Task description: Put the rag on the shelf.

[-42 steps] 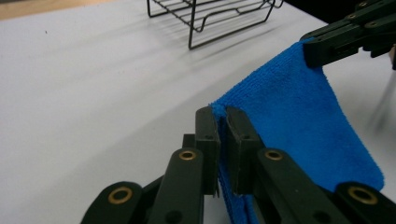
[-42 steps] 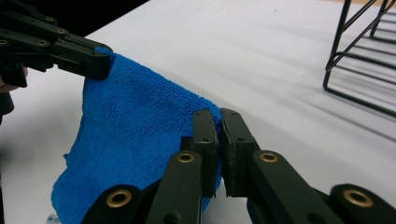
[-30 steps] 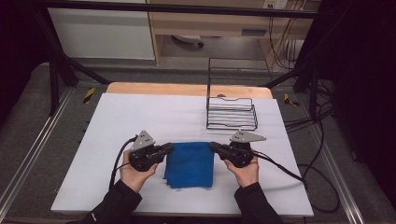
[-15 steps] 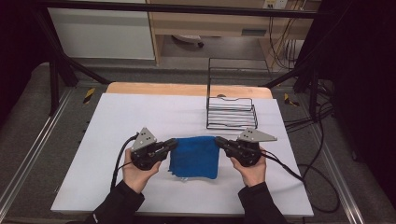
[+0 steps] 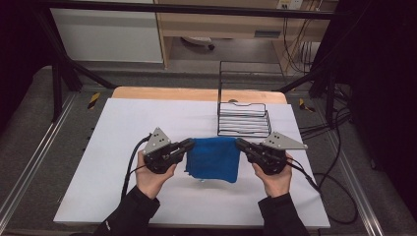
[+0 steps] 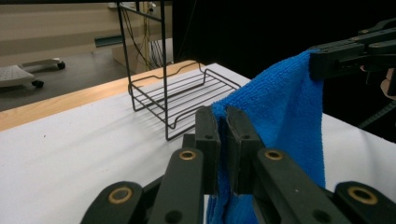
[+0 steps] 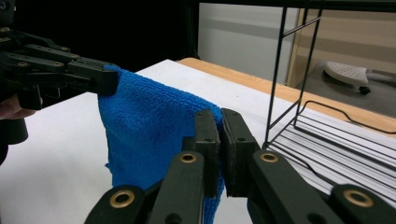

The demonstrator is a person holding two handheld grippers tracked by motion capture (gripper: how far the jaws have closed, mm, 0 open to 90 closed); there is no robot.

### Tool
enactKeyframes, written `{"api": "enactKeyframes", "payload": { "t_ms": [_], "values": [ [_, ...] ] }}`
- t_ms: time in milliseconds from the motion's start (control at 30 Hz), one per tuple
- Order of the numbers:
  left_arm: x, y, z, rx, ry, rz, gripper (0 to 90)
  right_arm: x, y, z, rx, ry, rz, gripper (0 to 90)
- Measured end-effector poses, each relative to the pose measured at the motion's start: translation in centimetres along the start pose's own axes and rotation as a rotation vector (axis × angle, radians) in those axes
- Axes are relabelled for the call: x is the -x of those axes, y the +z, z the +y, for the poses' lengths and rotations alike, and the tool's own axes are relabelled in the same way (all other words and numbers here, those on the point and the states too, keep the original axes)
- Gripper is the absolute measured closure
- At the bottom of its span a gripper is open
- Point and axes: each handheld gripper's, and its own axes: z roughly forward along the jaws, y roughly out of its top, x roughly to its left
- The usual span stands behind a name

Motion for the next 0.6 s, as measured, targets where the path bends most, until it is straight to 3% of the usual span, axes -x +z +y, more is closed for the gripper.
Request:
{"api": "enactKeyframes", "payload": {
  "t_ms": [300,600],
  "values": [
    [0.3,1.6,1.5,0.018,0.006,-0.004,84.4,0.8,-1.3,0.9,0.033,0.004,-0.044,86.5],
    [0.6,2.8,3.4,0.071,0.001,-0.005,84.5,1.3,-2.3,1.8,0.082,0.007,-0.083,86.5]
  ]
}}
